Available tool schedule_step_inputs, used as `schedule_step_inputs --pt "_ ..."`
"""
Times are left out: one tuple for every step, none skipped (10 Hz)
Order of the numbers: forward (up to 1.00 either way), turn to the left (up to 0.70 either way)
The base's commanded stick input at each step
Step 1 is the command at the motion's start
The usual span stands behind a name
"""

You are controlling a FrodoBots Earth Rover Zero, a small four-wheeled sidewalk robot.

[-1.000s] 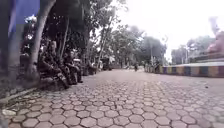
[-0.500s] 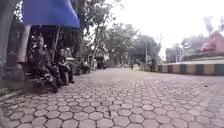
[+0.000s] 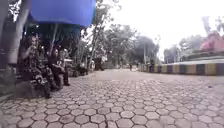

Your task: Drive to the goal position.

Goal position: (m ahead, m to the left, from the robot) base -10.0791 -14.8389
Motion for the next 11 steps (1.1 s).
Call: schedule_step_inputs --pt "0.7 0.0" --pt "0.7 0.0" --pt "0.7 0.0" --pt "0.7 0.0" --pt "0.7 0.0" --pt "0.7 0.0" --pt "0.7 0.0" --pt "0.7 0.0" --pt "0.7 0.06" --pt "0.7 0.13" --pt "0.7 0.14"
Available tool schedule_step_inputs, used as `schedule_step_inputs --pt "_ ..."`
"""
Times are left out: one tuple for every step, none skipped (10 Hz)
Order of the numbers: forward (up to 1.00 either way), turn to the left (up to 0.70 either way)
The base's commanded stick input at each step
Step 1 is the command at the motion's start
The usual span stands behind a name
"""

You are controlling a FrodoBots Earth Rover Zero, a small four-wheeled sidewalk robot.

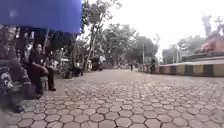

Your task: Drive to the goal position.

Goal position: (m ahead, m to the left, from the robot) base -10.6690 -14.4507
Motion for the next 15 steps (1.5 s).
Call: schedule_step_inputs --pt "0.7 0.14" --pt "0.7 0.14" --pt "0.7 0.14" --pt "0.7 0.0" --pt "0.7 0.0" --pt "0.7 0.0" --pt "0.7 0.0" --pt "0.7 0.0" --pt "0.7 0.0" --pt "0.7 0.0" --pt "0.7 0.0" --pt "0.7 0.0" --pt "0.7 0.1" --pt "0.7 0.14" --pt "0.7 0.14"
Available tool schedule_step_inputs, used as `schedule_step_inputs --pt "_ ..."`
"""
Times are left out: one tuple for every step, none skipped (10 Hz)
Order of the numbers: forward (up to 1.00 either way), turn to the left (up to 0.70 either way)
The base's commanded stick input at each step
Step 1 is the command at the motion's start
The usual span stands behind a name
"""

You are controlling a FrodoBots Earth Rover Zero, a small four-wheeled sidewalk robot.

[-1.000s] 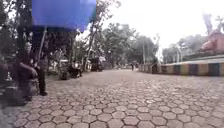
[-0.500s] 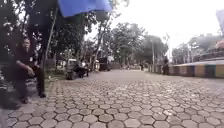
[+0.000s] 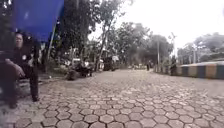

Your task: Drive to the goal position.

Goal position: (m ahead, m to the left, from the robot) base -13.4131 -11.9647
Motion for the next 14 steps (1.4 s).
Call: schedule_step_inputs --pt "0.7 0.14" --pt "0.7 0.14" --pt "0.7 0.14" --pt "0.7 0.14" --pt "0.7 0.14" --pt "0.7 0.14" --pt "0.7 0.14" --pt "0.7 0.14" --pt "0.7 0.14" --pt "0.7 0.14" --pt "0.7 0.14" --pt "0.7 0.14" --pt "0.7 0.11" --pt "0.7 0.05"
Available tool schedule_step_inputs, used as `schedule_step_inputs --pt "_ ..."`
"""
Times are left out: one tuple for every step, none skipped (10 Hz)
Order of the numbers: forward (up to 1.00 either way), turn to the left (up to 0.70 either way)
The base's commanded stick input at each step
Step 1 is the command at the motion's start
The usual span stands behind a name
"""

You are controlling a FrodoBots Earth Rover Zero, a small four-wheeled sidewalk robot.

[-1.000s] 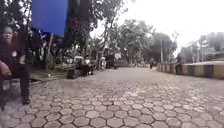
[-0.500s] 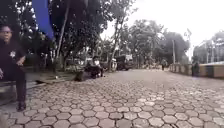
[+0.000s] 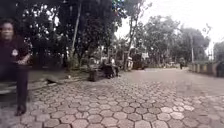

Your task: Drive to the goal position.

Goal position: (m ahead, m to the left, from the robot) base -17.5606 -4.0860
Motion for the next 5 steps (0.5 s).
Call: schedule_step_inputs --pt "0.7 0.0" --pt "0.7 0.0" --pt "0.7 0.0" --pt "0.7 0.0" --pt "0.7 0.0"
